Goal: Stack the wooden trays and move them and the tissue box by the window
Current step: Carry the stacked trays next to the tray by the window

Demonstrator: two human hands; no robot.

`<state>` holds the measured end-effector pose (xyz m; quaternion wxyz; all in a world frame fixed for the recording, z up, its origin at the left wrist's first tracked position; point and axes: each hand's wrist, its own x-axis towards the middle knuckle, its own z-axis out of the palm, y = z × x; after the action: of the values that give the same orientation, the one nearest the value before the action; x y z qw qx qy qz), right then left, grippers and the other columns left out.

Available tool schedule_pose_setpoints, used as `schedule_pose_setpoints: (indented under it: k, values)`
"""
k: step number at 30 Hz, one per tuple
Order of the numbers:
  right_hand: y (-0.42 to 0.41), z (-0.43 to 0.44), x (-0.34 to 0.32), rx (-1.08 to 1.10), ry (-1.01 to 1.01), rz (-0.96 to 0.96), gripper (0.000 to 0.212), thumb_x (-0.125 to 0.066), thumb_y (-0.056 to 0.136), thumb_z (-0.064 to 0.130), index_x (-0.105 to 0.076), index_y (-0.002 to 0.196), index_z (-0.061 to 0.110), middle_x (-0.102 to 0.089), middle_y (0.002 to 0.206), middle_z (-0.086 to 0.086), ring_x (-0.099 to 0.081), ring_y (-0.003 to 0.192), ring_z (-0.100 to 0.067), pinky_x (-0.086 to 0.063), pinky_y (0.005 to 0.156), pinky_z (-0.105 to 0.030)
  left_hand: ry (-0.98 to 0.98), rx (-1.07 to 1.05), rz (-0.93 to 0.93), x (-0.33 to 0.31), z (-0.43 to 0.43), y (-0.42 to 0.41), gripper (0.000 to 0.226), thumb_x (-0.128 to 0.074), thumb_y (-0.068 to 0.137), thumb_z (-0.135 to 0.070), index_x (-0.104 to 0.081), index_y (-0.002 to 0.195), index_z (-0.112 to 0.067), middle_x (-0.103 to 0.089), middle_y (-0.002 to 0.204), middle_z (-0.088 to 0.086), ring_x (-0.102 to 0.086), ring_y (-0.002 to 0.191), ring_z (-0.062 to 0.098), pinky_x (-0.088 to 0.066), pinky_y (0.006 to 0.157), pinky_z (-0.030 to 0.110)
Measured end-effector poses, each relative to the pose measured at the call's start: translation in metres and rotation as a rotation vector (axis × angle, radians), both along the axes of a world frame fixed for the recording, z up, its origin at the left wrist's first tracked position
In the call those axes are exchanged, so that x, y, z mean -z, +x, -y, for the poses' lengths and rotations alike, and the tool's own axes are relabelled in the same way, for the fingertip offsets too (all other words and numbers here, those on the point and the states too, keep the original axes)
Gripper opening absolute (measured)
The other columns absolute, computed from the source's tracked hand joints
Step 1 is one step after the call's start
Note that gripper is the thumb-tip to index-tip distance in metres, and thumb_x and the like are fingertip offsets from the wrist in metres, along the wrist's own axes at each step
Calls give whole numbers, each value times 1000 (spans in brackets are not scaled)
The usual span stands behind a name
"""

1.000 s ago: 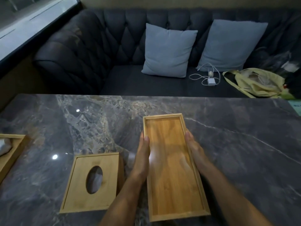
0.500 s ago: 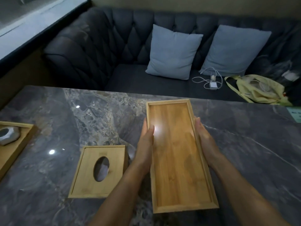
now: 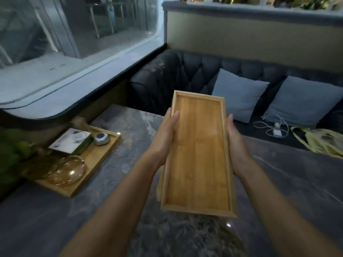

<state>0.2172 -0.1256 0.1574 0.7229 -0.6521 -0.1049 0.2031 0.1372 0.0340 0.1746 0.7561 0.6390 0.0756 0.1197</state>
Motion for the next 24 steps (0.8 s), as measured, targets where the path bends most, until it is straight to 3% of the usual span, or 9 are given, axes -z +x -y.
schedule_pose_setpoints:
  k: [2, 4, 6, 10, 12, 14, 17, 21, 24]
  values:
    - [-18, -36, 2, -41, -3, -16, 65, -34, 88, 63, -50, 134, 20, -64, 123, -9, -68, 99, -18, -58, 66, -25, 15, -63, -41, 1, -32, -25, 46, -35, 97, -39, -42, 138, -19, -59, 129, 10, -60, 114, 25, -58, 79, 27]
    - [-32, -66, 8, -76, -10, -44, 69, -33, 87, 66, -45, 137, 21, -58, 132, -10, -59, 114, -24, -52, 91, -42, 24, -127, -98, 4, -59, -44, 48, -37, 96, -42, -44, 137, -19, -54, 136, 13, -51, 125, 31, -51, 97, 41]
    - [-53, -103, 16, -145, -38, -69, 68, -32, 86, 68, -44, 137, 25, -57, 133, -8, -57, 118, -25, -44, 101, -50, 50, -183, -130, 10, -92, -70, 45, -37, 96, -42, -47, 135, -22, -55, 135, 11, -51, 125, 28, -44, 102, 46]
    - [-89, -164, 39, -189, -39, -72, 68, -35, 84, 67, -40, 139, 28, -50, 140, -6, -48, 127, -24, -36, 108, -52, 48, -231, -170, 34, -150, -111, 41, -38, 95, -42, -52, 129, -24, -64, 117, 3, -69, 93, 7, -56, 67, 20]
    - [-101, -184, 52, -170, -42, -104, 61, -37, 86, 64, -43, 136, 31, -51, 138, -6, -50, 123, -22, -37, 108, -50, 12, -219, -218, 47, -168, -123, 43, -38, 95, -44, -48, 132, -25, -61, 123, 3, -66, 99, 11, -55, 67, 21]
    - [-108, -197, 65, -152, -49, -145, 51, -39, 86, 62, -51, 127, 34, -56, 133, -6, -56, 115, -20, -40, 105, -47, -52, -192, -252, 63, -182, -127, 46, -37, 96, -41, -43, 138, -24, -58, 130, 6, -60, 113, 19, -54, 80, 30]
    - [-112, -207, 86, -114, -68, -194, 69, -42, 79, 65, -45, 136, 25, -56, 134, -7, -54, 119, -23, -40, 106, -49, -139, -170, -294, 84, -193, -121, 46, -38, 97, -35, -40, 141, -21, -56, 133, 6, -56, 118, 21, -49, 90, 35]
    - [-110, -212, 112, -41, -7, -279, 76, -49, 73, 62, -43, 136, 20, -58, 130, -9, -60, 111, -23, -50, 92, -42, -167, -118, -343, 116, -206, -106, 33, -39, 97, -31, -51, 127, -24, -57, 127, 4, -62, 105, 10, -52, 89, 29]
    - [-109, -212, 128, 27, 18, -304, 70, -50, 79, 56, -40, 138, 19, -57, 131, -10, -59, 111, -24, -51, 83, -37, -204, -80, -401, 138, -211, -94, 47, -43, 95, -35, -40, 140, -24, -51, 139, 2, -53, 123, 16, -44, 103, 38]
